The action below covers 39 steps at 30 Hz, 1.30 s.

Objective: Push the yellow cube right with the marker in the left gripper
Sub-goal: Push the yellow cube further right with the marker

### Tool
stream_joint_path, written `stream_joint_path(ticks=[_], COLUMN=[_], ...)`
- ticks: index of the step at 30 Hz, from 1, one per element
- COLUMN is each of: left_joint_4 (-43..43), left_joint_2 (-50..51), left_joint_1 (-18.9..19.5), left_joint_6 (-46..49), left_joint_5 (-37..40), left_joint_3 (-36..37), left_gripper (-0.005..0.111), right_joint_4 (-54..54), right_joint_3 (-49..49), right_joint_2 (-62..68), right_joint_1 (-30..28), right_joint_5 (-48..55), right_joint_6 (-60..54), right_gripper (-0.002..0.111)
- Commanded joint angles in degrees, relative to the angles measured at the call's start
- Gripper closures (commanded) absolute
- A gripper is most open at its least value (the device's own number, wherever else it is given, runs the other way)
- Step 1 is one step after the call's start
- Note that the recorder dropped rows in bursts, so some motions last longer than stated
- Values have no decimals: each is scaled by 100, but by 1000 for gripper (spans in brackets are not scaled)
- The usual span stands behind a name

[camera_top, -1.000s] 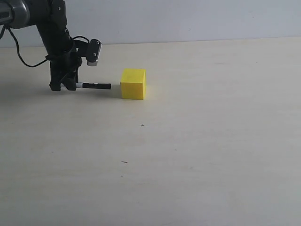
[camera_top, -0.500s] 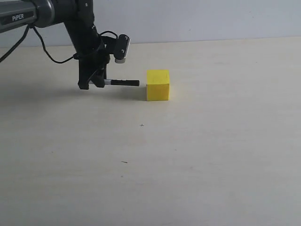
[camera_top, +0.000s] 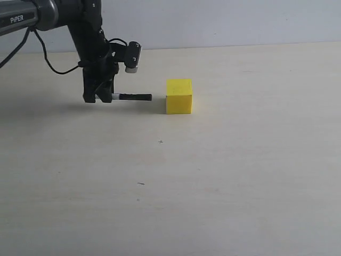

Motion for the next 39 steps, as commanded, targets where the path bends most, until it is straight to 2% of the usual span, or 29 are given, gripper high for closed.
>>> stream_joint_path(ticks=[1,7,15,25,28,32,39], left_joint_4=[-94,-393,-128,-128,-68,296,933], left_joint_2=[22,30,30,30,34,34,34], left_joint_1=[-326,-692,-615,-875,-904,-904,-894], left_joint_6=[-61,-138,-1038,-1419,-1406,-2314,-2265], left_joint_5=[-104,-853,-9,-206,-545,-1579,-1002], left_joint_3=[-47,-47,-47,-47,-47,-47,-47], left_gripper=[107,107,107,107,107,107,107], right_joint_4=[-26,-26,-15,-15,-15,-15,-15], right_joint_3=[24,24,24,24,24,24,24], right_joint_2=[-32,-32,-32,-32,-32,-32,-32], right_joint_1=[-17,-17,-17,-17,-17,-17,-17], right_joint_5=[-9,-9,-9,-9,-9,-9,-9], right_joint_6=[20,20,20,20,20,20,20], right_gripper=[108,108,108,108,108,108,108])
